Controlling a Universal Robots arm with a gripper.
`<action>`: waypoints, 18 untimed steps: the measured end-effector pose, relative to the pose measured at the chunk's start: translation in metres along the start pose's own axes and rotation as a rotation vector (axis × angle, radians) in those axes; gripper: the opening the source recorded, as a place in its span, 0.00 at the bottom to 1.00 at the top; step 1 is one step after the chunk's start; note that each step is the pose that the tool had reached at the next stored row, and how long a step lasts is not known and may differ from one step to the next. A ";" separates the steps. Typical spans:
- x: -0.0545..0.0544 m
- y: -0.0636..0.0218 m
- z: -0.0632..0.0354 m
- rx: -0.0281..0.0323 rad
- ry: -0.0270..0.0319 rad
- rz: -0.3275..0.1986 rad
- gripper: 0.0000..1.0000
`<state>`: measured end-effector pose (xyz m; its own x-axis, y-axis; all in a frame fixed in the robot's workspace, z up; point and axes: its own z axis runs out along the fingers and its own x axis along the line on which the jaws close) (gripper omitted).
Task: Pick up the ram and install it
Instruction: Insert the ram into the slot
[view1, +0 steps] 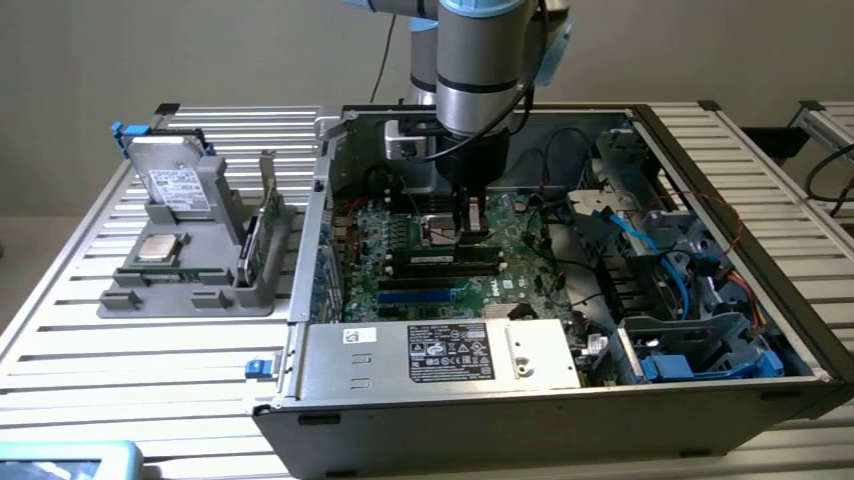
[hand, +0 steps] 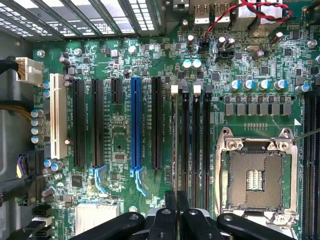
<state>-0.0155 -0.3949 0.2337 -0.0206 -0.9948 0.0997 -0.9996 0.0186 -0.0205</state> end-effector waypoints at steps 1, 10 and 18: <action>0.000 0.0000 0.0002 0.0001 0.0002 0.000 0.12; -0.001 0.0000 0.0009 0.0034 0.0002 0.000 0.12; 0.000 0.0001 0.0022 0.0057 0.0001 0.001 0.12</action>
<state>-0.0155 -0.3949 0.2315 -0.0211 -0.9948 0.0998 -0.9995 0.0186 -0.0262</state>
